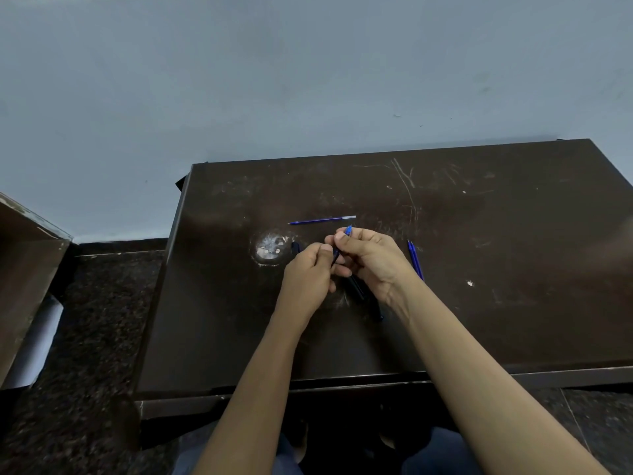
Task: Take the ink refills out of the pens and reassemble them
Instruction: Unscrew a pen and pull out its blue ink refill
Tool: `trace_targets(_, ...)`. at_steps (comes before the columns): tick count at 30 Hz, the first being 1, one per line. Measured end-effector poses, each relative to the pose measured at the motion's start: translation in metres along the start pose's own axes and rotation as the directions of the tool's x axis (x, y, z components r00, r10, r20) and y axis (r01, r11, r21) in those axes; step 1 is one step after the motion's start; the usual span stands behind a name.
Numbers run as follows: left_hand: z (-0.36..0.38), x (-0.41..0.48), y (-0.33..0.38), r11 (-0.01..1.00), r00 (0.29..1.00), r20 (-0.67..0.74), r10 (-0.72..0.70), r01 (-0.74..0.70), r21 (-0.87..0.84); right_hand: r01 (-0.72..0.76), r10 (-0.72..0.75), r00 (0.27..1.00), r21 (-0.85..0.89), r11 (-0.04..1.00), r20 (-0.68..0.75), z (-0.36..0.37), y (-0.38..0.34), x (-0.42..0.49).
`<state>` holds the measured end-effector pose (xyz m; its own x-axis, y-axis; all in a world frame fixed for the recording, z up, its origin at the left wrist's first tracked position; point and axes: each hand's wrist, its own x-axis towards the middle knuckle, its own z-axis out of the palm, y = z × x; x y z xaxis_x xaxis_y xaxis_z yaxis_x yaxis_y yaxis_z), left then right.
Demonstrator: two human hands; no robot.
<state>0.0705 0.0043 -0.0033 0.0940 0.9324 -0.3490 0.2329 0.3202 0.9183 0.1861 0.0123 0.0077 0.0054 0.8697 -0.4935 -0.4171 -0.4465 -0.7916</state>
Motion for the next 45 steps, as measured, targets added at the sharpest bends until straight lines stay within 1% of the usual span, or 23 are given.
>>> trace_targets(4, 0.000, -0.003, 0.000, 1.000, 1.000, 0.002, -0.006, 0.006, -0.021, -0.016, 0.016, 1.000, 0.056, 0.998, 0.005, 0.002, 0.000, 0.001)
trace_targets(9, 0.000, -0.003, 0.002, 0.999, 0.999, 0.012, 0.043, -0.043, -0.007, -0.011, 0.011, 0.998, -0.001, 1.000, 0.056, -0.001, -0.001, 0.001)
trace_targets(13, 0.000, -0.002, 0.005, 1.000, 1.000, 0.013, -0.001, 0.001, 0.002, -0.001, 0.000, 0.999, 0.017, 1.000, 0.045, 0.000, -0.001, 0.002)
trace_targets(15, 0.000, -0.002, 0.007, 1.000, 1.000, 0.016, -0.014, 0.014, 0.004, -0.010, 0.008, 1.000, 0.056, 0.998, 0.027, 0.000, -0.002, 0.003)
trace_targets(18, 0.000, -0.002, 0.007, 1.000, 1.000, 0.005, -0.008, 0.008, -0.016, -0.010, 0.007, 0.999, 0.075, 0.997, 0.043, -0.001, -0.003, 0.004)
trace_targets(22, -0.002, -0.002, 0.007, 1.000, 1.000, 0.006, 0.015, -0.015, -0.021, 0.010, -0.013, 0.998, 0.044, 0.999, 0.067, -0.001, 0.000, 0.003)
trace_targets(25, -0.004, -0.002, 0.007, 1.000, 0.999, 0.025, 0.021, -0.021, -0.002, 0.042, -0.044, 0.999, 0.066, 0.997, 0.018, -0.004, 0.000, 0.005)
trace_targets(28, -0.006, 0.000, 0.005, 1.000, 0.999, 0.042, 0.005, -0.006, 0.022, 0.083, -0.075, 0.996, 0.180, 0.980, -0.053, -0.010, -0.003, 0.011)
trace_targets(30, -0.008, 0.002, 0.003, 1.000, 1.000, 0.028, -0.007, 0.006, 0.030, 0.125, -0.091, 0.986, 0.257, 0.958, -0.140, -0.013, -0.005, 0.015)
trace_targets(31, -0.009, 0.003, 0.002, 0.999, 1.000, 0.009, -0.012, 0.012, 0.032, 0.156, -0.106, 0.975, 0.268, 0.951, -0.193, -0.013, -0.005, 0.016)
trace_targets(32, -0.011, 0.004, 0.000, 0.999, 1.000, -0.017, -0.017, 0.017, 0.035, 0.185, -0.125, 0.961, 0.239, 0.953, -0.245, -0.014, -0.004, 0.019)
trace_targets(33, -0.012, 0.005, -0.001, 0.999, 0.999, -0.046, -0.018, 0.019, 0.034, 0.208, -0.160, 0.945, 0.147, 0.967, -0.286, -0.015, -0.002, 0.019)
trace_targets(34, -0.014, 0.006, -0.003, 0.999, 0.997, -0.075, -0.015, 0.017, 0.029, 0.209, -0.208, 0.926, -0.033, 0.977, -0.315, -0.015, 0.000, 0.021)
trace_targets(35, -0.015, 0.007, -0.004, 1.000, 0.995, -0.103, -0.010, 0.013, 0.025, 0.175, -0.267, 0.908, -0.287, 0.942, -0.323, -0.016, 0.004, 0.022)
trace_targets(36, -0.016, 0.008, -0.005, 1.000, 0.992, -0.123, -0.006, 0.009, 0.026, 0.117, -0.317, 0.902, -0.538, 0.835, -0.295, -0.017, 0.008, 0.023)
trace_targets(37, -0.015, 0.009, -0.006, 1.000, 0.991, -0.135, -0.005, 0.008, 0.027, 0.062, -0.340, 0.907, -0.720, 0.691, -0.248, -0.017, 0.013, 0.021)
trace_targets(38, -0.015, 0.010, -0.006, 1.000, 0.990, -0.138, -0.005, 0.009, 0.028, 0.027, -0.347, 0.916, -0.831, 0.556, -0.202, -0.017, 0.018, 0.021)
trace_targets(39, -0.013, 0.010, -0.007, 0.999, 0.991, -0.136, -0.006, 0.011, 0.032, 0.013, -0.348, 0.923, -0.890, 0.455, -0.164, -0.017, 0.022, 0.020)
trace_targets(40, -0.012, 0.010, -0.007, 0.999, 0.991, -0.134, -0.008, 0.014, 0.041, 0.008, -0.343, 0.929, -0.922, 0.387, -0.137, -0.016, 0.025, 0.020)
trace_targets(42, -0.011, 0.010, -0.008, 0.999, 0.991, -0.135, -0.017, 0.024, 0.046, -0.005, -0.338, 0.934, -0.950, 0.312, -0.116, -0.015, 0.028, 0.019)
trace_targets(45, -0.010, 0.011, -0.009, 0.999, 0.990, -0.142, -0.020, 0.026, 0.038, -0.007, -0.341, 0.936, -0.972, 0.236, -0.090, -0.015, 0.029, 0.020)
